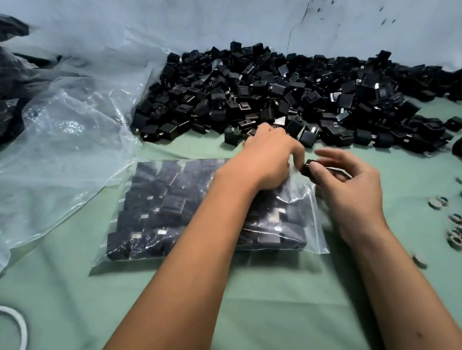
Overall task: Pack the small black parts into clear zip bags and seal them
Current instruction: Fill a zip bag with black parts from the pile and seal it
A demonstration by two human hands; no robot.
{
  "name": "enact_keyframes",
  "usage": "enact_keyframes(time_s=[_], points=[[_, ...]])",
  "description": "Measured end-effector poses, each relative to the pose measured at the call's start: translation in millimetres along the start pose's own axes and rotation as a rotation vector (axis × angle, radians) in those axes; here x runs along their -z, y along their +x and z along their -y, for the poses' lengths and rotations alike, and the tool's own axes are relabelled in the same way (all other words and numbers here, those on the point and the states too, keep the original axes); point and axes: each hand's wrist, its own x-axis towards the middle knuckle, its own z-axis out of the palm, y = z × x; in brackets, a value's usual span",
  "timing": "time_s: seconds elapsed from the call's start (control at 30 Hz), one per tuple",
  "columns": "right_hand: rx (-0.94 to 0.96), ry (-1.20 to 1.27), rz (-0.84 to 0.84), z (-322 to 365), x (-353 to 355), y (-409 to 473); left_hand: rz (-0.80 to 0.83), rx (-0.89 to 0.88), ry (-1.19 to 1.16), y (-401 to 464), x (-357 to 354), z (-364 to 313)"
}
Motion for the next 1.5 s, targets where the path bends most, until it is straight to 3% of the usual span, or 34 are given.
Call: enact_keyframes(time_s=[0.23,0.43,0.6,0.8,0.97,1.07,1.27,1.4,1.5], points=[[-0.071,0.006,0.137,6.7,7.3,-4.3,-0.061,-0.036,-0.092,-0.8,14.2,15.7],[0.058,-0.149,0.333,15.6,0.4,-12.2,-0.127,-0.07,-0.087,-1.2,19.2,13.7],[0.041,-0.043,0.137,11.6,3.0,-4.4,-0.151,-0.073,-0.102,-2.1,20.9,14.5],[-0.03,0.076,0.278,16.1,-16.2,-16.6,-0.162,-0.082,-0.111,-2.2,21.4,14.9],[-0.037,0.184,0.091,17.6,-6.0,-10.0,-0.155,-0.051,-0.16,-2.9,20.6,17.3],[0.004,0.117,0.016,16.1,-6.5,-9.7,-0.146,-0.028,-0.178,-4.9,19.3,19.0],[0.276,-0.182,-0.111,42.7,-26.7,-0.7,-0.165,0.212,-0.158,-12.1,30.6,44.0],[0.358,-0.489,0.125,73.0,-74.1,24.1,-0.303,0.51,-0.183,-25.0,41.4,72.5],[0.364,-0.582,0.346,85.6,-124.2,39.0,-0.493,0.712,-0.226,-39.0,53.9,95.2]])
